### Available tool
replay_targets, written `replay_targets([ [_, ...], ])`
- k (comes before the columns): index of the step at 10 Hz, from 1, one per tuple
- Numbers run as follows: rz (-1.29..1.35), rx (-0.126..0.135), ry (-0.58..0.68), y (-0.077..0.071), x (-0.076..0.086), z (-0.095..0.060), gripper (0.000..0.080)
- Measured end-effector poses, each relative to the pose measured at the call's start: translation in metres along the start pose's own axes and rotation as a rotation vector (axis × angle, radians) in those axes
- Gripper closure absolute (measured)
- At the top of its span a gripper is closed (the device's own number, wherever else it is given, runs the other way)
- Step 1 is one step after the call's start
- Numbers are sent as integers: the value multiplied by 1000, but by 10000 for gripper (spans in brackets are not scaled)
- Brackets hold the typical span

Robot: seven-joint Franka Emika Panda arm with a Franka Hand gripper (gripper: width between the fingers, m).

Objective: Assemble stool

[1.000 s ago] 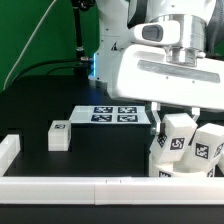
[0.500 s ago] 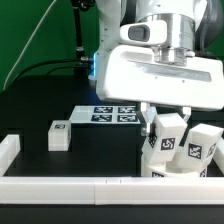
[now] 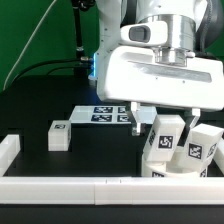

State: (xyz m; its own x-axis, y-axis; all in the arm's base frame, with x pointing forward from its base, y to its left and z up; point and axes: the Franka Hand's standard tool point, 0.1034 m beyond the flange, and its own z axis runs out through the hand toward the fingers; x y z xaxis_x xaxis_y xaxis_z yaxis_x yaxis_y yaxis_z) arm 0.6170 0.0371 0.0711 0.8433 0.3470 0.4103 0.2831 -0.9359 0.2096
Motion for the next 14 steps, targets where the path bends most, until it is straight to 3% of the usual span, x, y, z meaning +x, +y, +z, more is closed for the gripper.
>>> replay_targets([
  [6, -5, 6, -17, 0, 0, -2, 150],
  [9, -21, 57, -84, 11, 14, -35, 150],
  [12, -11, 169, -230, 40, 22, -53, 150],
  [13, -12, 200, -307, 39, 21, -56, 150],
  [14, -26, 214, -388, 34, 24, -57, 150],
])
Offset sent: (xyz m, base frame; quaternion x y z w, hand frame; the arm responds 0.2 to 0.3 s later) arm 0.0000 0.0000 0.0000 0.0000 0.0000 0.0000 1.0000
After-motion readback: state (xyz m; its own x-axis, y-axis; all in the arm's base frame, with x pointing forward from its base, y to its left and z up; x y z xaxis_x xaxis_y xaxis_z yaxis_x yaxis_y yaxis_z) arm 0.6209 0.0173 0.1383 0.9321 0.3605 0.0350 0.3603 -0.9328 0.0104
